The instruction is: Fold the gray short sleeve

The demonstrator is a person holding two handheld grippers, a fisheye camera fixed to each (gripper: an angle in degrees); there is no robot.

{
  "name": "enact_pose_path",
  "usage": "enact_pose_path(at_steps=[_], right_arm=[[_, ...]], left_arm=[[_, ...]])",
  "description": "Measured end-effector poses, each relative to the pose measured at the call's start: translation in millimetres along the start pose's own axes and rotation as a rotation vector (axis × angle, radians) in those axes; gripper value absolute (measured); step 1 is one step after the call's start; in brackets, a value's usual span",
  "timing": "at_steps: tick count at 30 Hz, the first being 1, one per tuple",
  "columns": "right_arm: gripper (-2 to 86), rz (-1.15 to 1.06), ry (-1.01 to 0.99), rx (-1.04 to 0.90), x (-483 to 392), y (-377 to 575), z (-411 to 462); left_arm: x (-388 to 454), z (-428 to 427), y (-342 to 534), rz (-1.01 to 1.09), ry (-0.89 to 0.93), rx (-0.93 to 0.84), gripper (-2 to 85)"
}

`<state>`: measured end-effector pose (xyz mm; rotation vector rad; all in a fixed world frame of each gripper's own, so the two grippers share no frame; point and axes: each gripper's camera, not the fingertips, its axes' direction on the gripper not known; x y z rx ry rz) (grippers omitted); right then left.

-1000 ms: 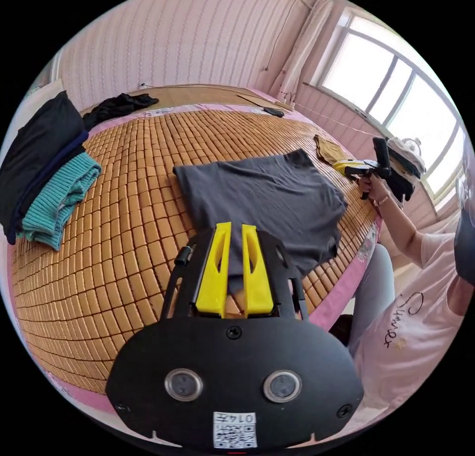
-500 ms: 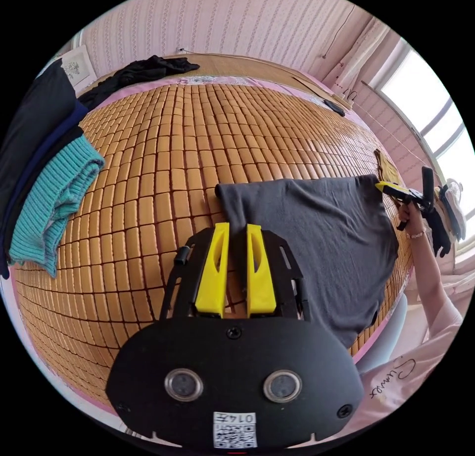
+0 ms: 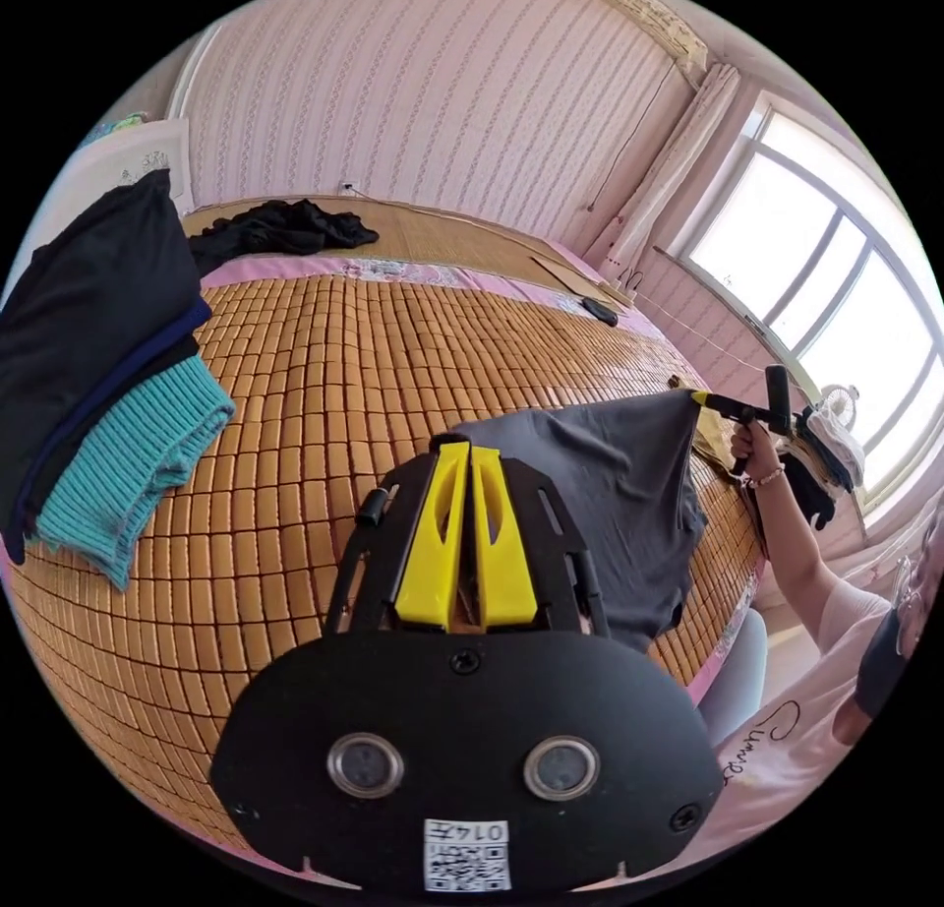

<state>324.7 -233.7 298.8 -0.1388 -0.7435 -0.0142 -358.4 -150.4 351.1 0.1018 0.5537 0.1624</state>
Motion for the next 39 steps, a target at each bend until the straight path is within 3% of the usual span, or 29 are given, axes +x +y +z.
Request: enact_pose_path(at_steps=[3, 10, 18, 24, 26, 28, 33, 39], right_arm=[[0.4, 0.071, -0.010, -0.015, 18.4, -6.1, 19.0], [0.4, 0.045, 0.042, -0.080, 26.5, -1.7, 46.9], [0.3, -0.037, -0.004, 0.029, 7.9, -15.9, -0.2], [0.8, 0.090, 0.069, -0.043, 42.9, -53.5, 42.7], [1.3, 0.161, 0.118, -0.071, 60.4, -51.1, 62.8], [2.6, 0.236, 0.115, -0.124, 75.6, -42.0, 77.8], [7.5, 0.098, 0.144, -0.081, 48.4, -6.9, 43.1], [12.5, 0.111, 0.019, -0.184, 32.9, 69.6, 28.0]], left_arm=[[-20.0, 26.4, -1.8, -0.063, 0.060, -0.060, -0.9], [-12.8, 36.1, 8.7, -0.001, -0.041, -0.073, -1.0], [-7.8, -19.8, -13.7, 0.023, 0.012, 0.100, -1.0], [-51.7, 28.5, -41.6, -0.200, -0.008, 0.045, -0.7], [-67.9, 60.2, -34.4, -0.300, 0.003, -0.073, -0.1], [-64.6, 59.1, -29.8, -0.277, -0.028, -0.079, 1.7], [-29.2, 4.5, -5.6, -0.091, -0.120, -0.050, 6.3], [18.1, -11.7, 71.1, -0.041, -0.023, -0.187, 7.9]])
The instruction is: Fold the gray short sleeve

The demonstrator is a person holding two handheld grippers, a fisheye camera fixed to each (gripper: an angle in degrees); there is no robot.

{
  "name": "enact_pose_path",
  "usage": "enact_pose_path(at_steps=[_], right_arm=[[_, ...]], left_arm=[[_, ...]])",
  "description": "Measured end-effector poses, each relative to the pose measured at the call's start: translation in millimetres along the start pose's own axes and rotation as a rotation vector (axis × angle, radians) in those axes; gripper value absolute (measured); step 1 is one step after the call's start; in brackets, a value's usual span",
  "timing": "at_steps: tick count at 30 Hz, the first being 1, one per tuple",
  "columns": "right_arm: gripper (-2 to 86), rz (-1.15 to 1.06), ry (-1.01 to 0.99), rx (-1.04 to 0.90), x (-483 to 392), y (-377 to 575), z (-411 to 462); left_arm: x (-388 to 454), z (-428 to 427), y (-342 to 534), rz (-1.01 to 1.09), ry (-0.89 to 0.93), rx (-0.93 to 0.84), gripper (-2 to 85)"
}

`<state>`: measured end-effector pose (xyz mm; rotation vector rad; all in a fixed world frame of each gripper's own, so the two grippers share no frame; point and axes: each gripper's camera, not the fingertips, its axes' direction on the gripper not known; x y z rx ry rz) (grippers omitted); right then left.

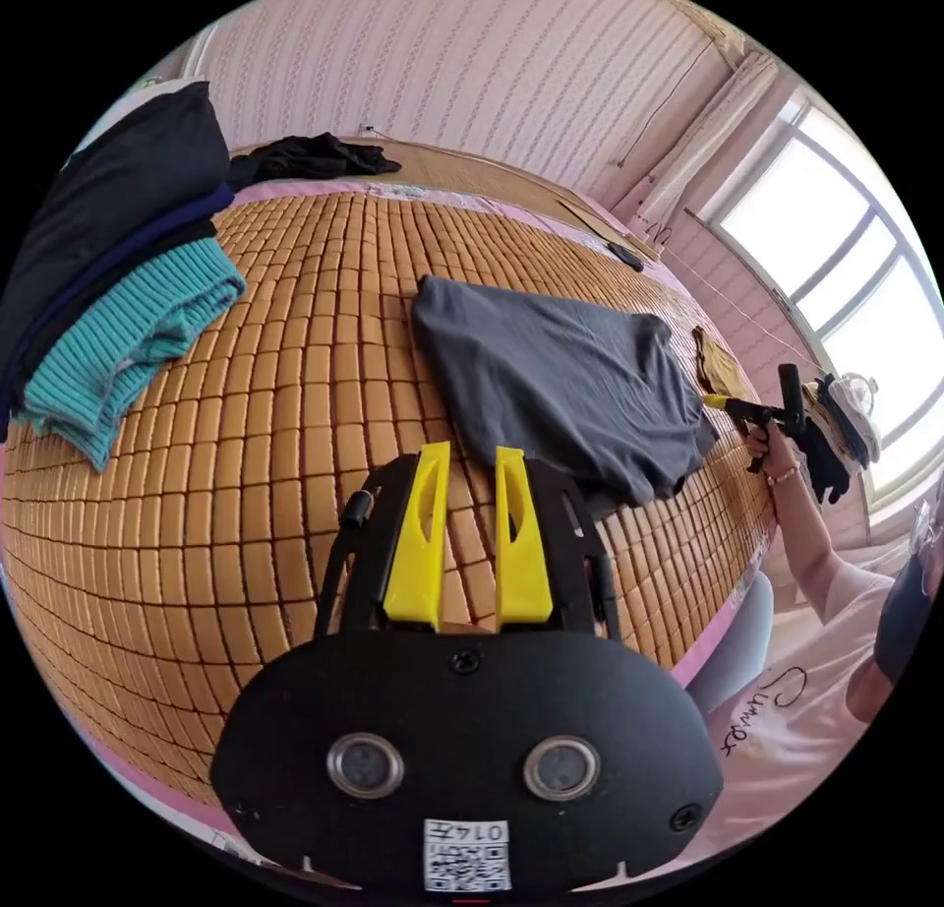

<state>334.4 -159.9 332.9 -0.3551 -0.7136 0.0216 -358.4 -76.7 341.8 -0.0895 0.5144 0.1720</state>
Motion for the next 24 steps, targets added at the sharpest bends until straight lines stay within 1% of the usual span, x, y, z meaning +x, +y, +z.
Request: enact_pose_path(at_steps=[2, 3, 4, 5, 7, 11, 15, 20, 24], right_arm=[[11.3, 0.001, -0.001, -0.006, 0.5, 15.0, 3.9], [9.2, -0.012, 0.027, 0.017, -1.3, 22.2, 2.1], [6.3, -0.015, 0.059, 0.001, -1.9, 24.7, 2.9], [5.2, -0.022, 0.062, -0.014, -1.8, 25.1, 4.4], [2.2, -0.027, 0.038, -0.040, -0.2, 27.3, 4.3], [1.0, -0.034, 0.020, -0.060, 1.1, 41.5, -8.5], [0.5, -0.032, -0.028, -0.079, 3.7, 77.6, -30.2], [0.4, -0.048, -0.065, -0.183, -5.9, 141.9, -37.8], [0.5, -0.044, -0.078, -0.245, -16.1, 202.2, -40.7]], left_arm=[[21.1, 14.0, 11.5, 0.029, 0.017, -0.061, 8.0], [27.0, 13.4, 12.5, 0.043, -0.008, -0.040, 7.9], [38.6, 15.7, 11.8, 0.081, -0.048, -0.048, 5.3], [48.2, 16.2, 10.6, 0.128, -0.061, -0.046, 3.2], [54.1, 12.9, 8.9, 0.125, -0.066, -0.062, 0.9], [59.5, -14.8, 24.0, 0.099, -0.078, -0.080, -0.6], [66.4, -47.1, 54.1, 0.091, -0.040, -0.092, -0.8], [92.5, -72.1, 126.8, 0.095, 0.026, -0.168, -0.7], [120.3, -86.8, 174.8, 0.117, 0.039, -0.172, -0.1]])
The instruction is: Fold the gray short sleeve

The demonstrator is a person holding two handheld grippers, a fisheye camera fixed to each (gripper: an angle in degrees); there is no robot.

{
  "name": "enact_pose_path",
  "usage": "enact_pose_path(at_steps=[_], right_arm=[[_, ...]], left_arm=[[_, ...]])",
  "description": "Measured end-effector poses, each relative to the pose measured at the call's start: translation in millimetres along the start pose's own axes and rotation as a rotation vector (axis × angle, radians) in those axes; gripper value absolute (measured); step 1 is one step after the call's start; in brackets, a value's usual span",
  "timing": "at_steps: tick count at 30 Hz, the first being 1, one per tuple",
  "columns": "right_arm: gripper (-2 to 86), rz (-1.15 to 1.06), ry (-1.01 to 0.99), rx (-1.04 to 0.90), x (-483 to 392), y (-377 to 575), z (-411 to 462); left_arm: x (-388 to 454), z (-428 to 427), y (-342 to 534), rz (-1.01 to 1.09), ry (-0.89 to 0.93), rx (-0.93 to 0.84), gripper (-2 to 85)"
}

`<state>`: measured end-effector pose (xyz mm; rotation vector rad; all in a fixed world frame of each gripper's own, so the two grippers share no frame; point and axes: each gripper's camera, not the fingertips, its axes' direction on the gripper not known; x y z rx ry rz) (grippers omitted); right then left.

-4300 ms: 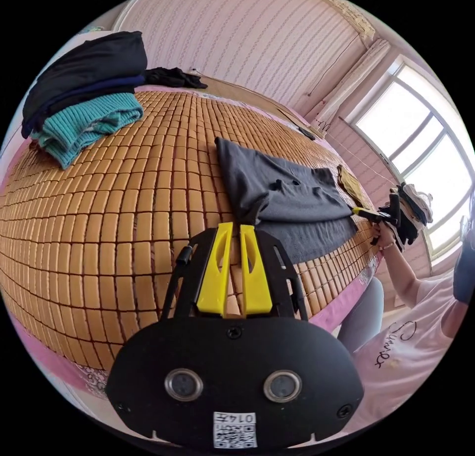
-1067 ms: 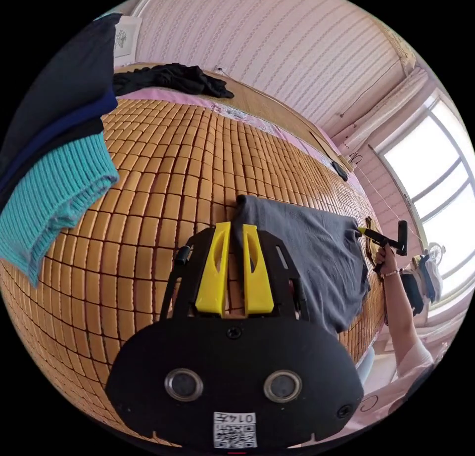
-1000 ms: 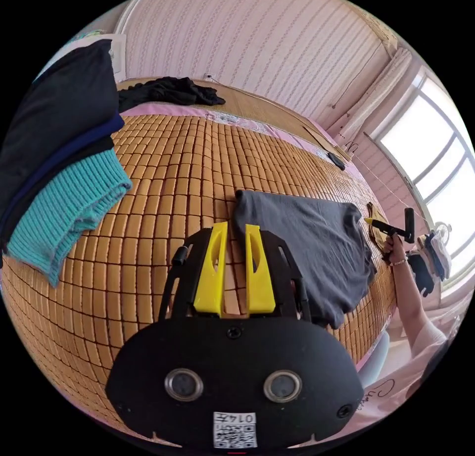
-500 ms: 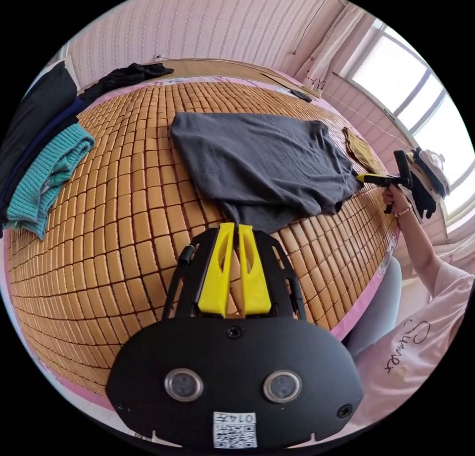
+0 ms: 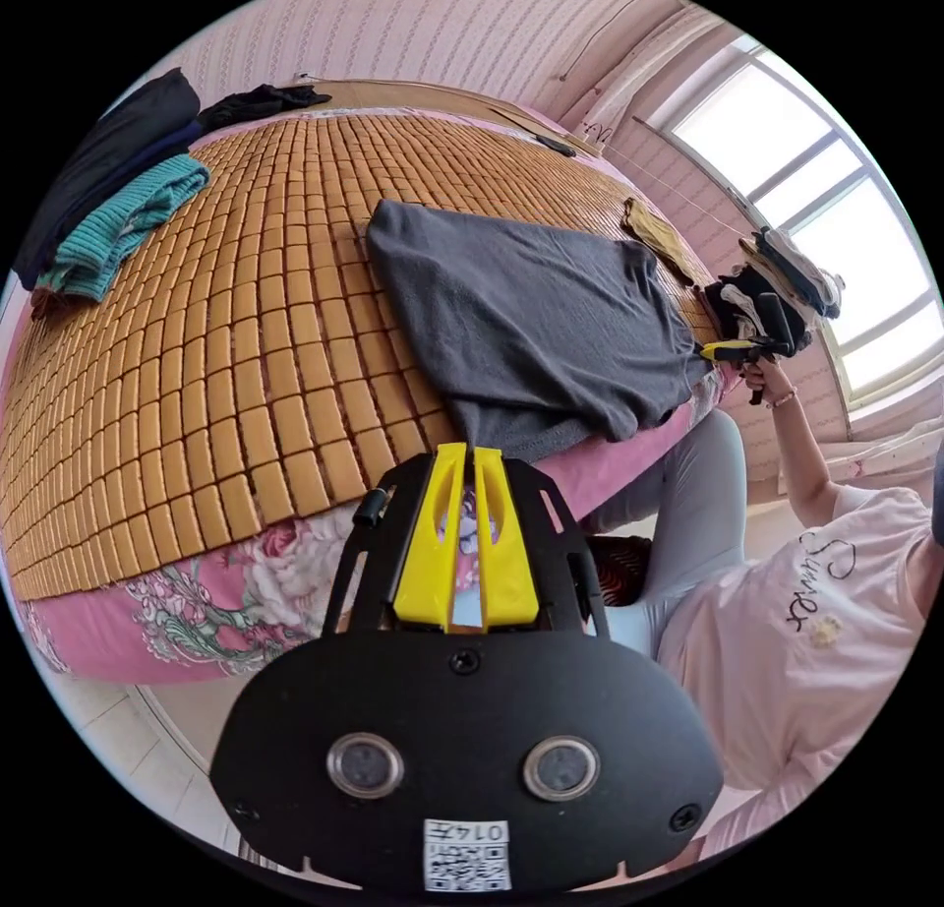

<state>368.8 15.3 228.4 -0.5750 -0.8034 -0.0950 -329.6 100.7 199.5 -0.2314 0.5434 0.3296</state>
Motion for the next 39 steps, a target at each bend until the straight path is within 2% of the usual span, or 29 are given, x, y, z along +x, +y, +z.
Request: enact_pose_path(at_steps=[3, 5, 7, 10, 13, 16, 19, 22, 26, 31, 35, 39], right_arm=[[0.7, 0.029, 0.037, 0.046, -4.9, 34.5, 6.0], [1.0, 0.065, 0.114, 0.104, -9.7, 54.5, 6.3], [1.6, 0.073, 0.201, 0.203, -25.8, 80.9, 4.1], [3.0, -0.016, 0.191, 0.322, -63.3, 102.1, 14.3], [5.5, -0.114, 0.053, 0.322, -94.8, 100.9, 52.5], [7.6, -0.117, 0.003, 0.279, -104.1, 90.6, 94.3], [7.0, -0.091, -0.017, 0.322, -102.1, 89.1, 110.9], [3.4, -0.116, -0.070, 0.339, -101.2, 91.8, 109.4], [2.0, -0.131, -0.154, 0.337, -100.6, 96.9, 93.3], [0.6, -0.136, -0.220, 0.291, -94.6, 103.4, 78.0], [0.3, -0.077, -0.212, 0.252, -79.6, 116.3, 86.2], [0.4, -0.074, -0.207, 0.272, -79.8, 128.8, 83.2]], left_arm=[[21.2, -6.1, 27.1, -0.019, -0.079, 0.025, 2.1], [40.7, -20.7, 42.9, -0.023, -0.195, 0.064, 4.5], [63.8, -35.7, 54.6, -0.007, -0.238, 0.133, 5.0], [112.5, -36.3, 63.8, 0.061, -0.249, 0.195, 5.2], [149.4, -10.5, 56.5, 0.086, -0.183, 0.226, 6.8], [162.8, 20.1, 41.0, 0.062, -0.103, 0.189, 8.1], [168.3, 21.4, 36.9, 0.042, -0.157, 0.205, 5.0], [168.1, 8.0, 43.0, 0.054, -0.116, 0.223, 0.0], [163.0, -21.0, 47.8, 0.054, -0.046, 0.255, -0.8], [147.6, -34.8, 46.6, 0.005, 0.027, 0.269, -0.3], [139.6, -22.4, 55.1, -0.019, 0.107, 0.180, 3.4], [147.2, -31.3, 65.1, 0.004, 0.055, 0.162, 4.7]])
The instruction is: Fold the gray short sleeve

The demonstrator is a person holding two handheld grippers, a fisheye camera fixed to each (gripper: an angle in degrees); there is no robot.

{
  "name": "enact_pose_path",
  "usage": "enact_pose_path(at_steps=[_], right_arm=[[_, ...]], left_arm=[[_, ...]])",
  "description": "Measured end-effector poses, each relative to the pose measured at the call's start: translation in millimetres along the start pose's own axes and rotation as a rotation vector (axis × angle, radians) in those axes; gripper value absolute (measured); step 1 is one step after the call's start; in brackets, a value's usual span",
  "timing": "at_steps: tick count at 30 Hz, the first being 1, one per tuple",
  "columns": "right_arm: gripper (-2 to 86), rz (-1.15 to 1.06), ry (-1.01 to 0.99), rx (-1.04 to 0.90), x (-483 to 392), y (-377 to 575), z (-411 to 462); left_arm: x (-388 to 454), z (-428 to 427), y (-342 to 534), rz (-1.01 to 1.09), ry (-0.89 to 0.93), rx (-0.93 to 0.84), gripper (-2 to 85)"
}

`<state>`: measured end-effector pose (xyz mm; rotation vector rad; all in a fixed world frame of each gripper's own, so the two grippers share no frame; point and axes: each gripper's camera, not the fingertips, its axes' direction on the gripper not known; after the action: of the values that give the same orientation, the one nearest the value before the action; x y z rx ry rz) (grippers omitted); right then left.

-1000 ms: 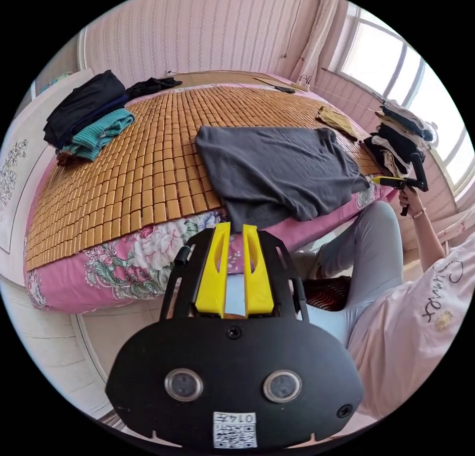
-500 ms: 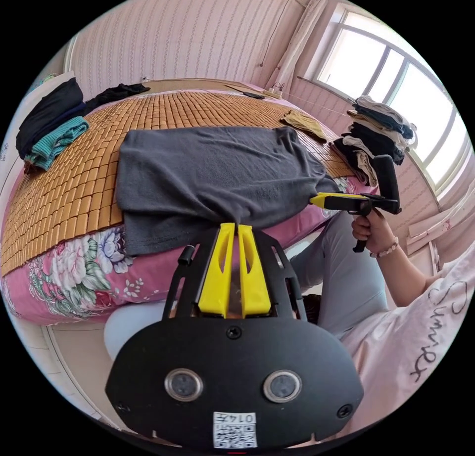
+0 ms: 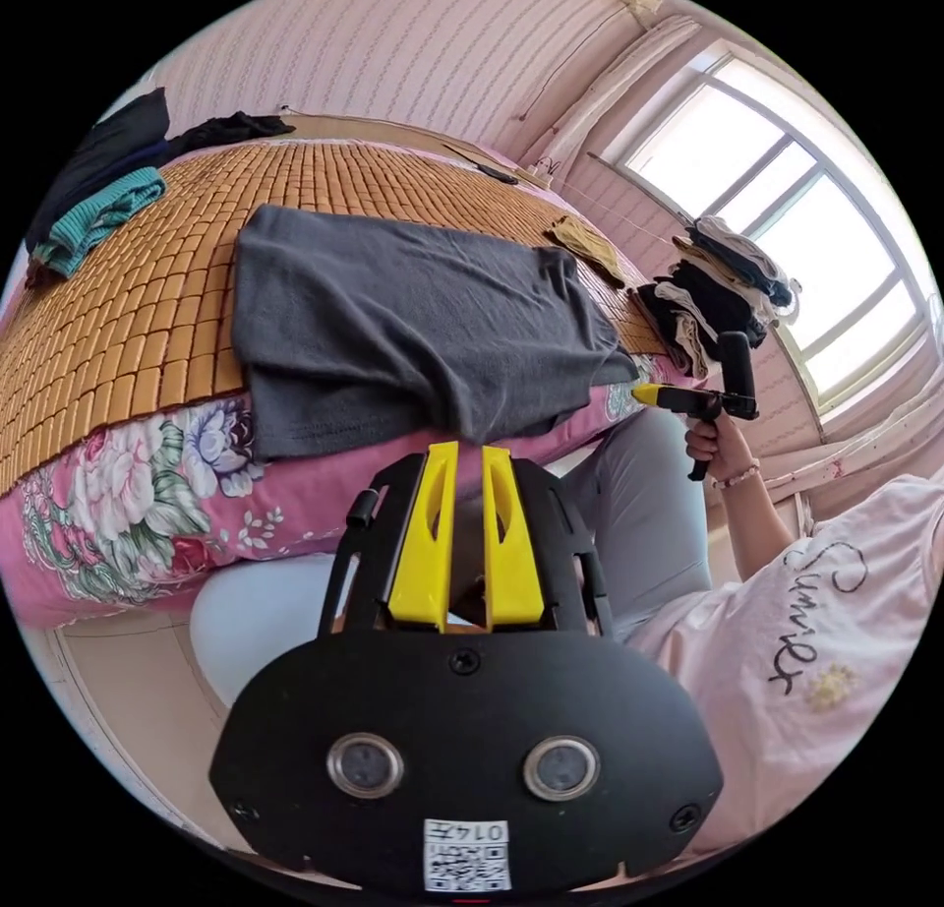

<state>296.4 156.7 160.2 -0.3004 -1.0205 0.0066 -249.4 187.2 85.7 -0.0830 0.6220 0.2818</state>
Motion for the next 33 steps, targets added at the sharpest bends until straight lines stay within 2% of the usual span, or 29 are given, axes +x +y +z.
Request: enact_pose_path(at_steps=[8, 13, 17, 19, 22, 28, 33], right_arm=[[1.6, -0.105, 0.307, 0.115, -14.9, -53.3, -17.9], [6.5, -0.037, 0.574, 0.188, 4.3, -123.2, -8.8], [7.3, 0.030, 0.541, 0.173, 30.1, -157.8, 0.5], [3.3, 0.048, 0.490, 0.098, 47.6, -172.1, 13.2], [0.6, 0.068, 0.536, 0.077, 60.3, -178.4, 19.5], [-0.2, 0.110, 0.417, 0.128, 61.9, -183.1, 7.5], [-0.2, 0.063, 0.444, 0.175, 39.0, -195.1, 8.4]], left_arm=[[33.8, -18.6, -39.1, 0.157, -0.203, 0.081, 4.7], [21.6, -17.4, -67.6, 0.119, -0.251, 0.125, 4.7], [6.2, -7.9, -78.5, 0.081, -0.284, 0.096, 4.8], [1.0, -1.0, -79.5, 0.073, -0.301, 0.064, 4.9], [-5.9, 12.1, -77.8, 0.061, -0.313, -0.007, 4.9], [-8.5, -4.3, -71.0, 0.049, -0.301, 0.059, 4.8], [-17.7, -19.0, -76.6, 0.024, -0.313, 0.103, 4.8]])
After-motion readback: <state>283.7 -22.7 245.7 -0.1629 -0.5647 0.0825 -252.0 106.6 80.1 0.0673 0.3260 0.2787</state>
